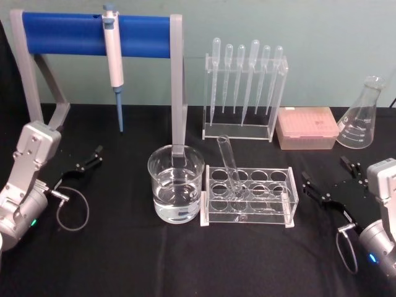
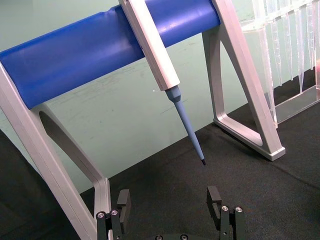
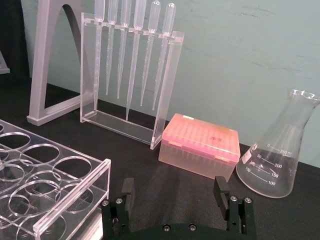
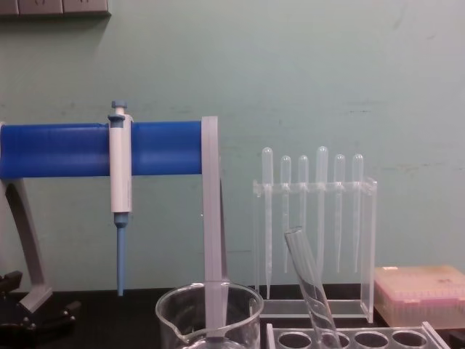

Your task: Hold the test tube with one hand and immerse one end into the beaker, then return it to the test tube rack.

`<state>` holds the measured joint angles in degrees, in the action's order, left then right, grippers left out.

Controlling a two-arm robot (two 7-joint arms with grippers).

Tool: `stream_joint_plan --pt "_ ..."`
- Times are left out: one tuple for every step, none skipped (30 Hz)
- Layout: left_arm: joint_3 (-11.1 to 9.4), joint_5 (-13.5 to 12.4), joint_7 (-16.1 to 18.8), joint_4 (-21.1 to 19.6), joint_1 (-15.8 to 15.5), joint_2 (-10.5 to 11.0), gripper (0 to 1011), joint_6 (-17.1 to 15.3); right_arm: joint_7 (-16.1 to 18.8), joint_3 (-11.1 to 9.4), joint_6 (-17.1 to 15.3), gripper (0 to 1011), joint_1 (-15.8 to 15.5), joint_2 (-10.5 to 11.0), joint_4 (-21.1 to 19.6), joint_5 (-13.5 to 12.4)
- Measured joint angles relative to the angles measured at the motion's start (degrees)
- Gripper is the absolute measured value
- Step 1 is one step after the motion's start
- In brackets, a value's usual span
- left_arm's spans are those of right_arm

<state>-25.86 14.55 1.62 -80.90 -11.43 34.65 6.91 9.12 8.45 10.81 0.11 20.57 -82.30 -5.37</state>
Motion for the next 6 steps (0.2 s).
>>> stream_joint_plan --pt "0.0 0.0 0.0 0.0 0.0 0.0 1000 0.0 0.0 0.0 -0.1 1002 0.0 0.0 -0.1 0.0" --pt "0.0 0.0 0.0 0.0 0.0 0.0 1000 0.0 0.0 0.0 -0.1 1002 0.0 0.0 -0.1 0.0" --pt "0.0 0.0 0.0 0.0 0.0 0.0 1000 0.0 0.0 0.0 -0.2 1002 -0.1 0.0 -0.1 -0.1" --pt "0.0 0.0 0.0 0.0 0.0 0.0 1000 0.0 0.0 0.0 -0.2 1002 -0.1 0.1 -0.1 -0.1" --pt "0.0 0.0 0.0 0.0 0.0 0.0 1000 0.0 0.0 0.0 -0.2 1002 -0.1 0.1 -0.2 -0.1" --pt "0.0 0.0 0.0 0.0 0.0 0.0 1000 0.0 0.0 0.0 -0.2 1002 -0.1 0.1 -0.2 -0.1"
